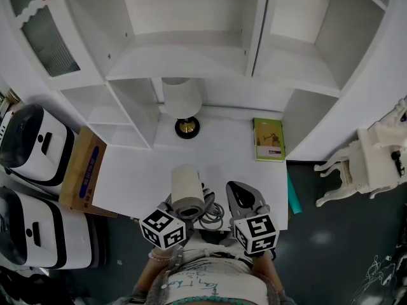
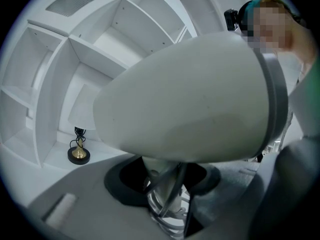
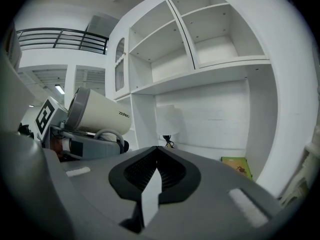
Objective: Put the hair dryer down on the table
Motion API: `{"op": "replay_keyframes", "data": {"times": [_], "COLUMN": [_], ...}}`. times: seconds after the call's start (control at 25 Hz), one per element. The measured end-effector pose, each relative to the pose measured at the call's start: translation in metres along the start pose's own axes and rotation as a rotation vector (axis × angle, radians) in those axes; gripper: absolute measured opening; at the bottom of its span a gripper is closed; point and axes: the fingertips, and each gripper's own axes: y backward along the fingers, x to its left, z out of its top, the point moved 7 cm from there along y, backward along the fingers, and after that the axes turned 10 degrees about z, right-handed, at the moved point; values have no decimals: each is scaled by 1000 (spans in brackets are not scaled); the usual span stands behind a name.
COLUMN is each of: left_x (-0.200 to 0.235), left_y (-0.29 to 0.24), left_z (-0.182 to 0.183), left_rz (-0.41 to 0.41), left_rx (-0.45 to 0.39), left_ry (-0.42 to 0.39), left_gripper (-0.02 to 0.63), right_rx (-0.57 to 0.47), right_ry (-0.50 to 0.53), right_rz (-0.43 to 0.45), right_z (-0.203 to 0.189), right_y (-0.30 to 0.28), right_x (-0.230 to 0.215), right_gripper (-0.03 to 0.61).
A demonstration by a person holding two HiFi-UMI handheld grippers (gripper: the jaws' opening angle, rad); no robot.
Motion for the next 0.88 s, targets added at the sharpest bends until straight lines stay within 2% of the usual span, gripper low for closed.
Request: {"op": "replay_keyframes", "data": {"times": [0.88], "left_x": [13], "left_y": [-20], "left_z": [-15], "left_rz": [2], "left_rx": [38], "left_ry": [-18], "left_gripper": [172], "right_rx": [14], "right_ry": [-10], "right_rz": [-32], "right_z": [-2], "right_y": [0], "right_x": [-11], "right_gripper": [28]}}
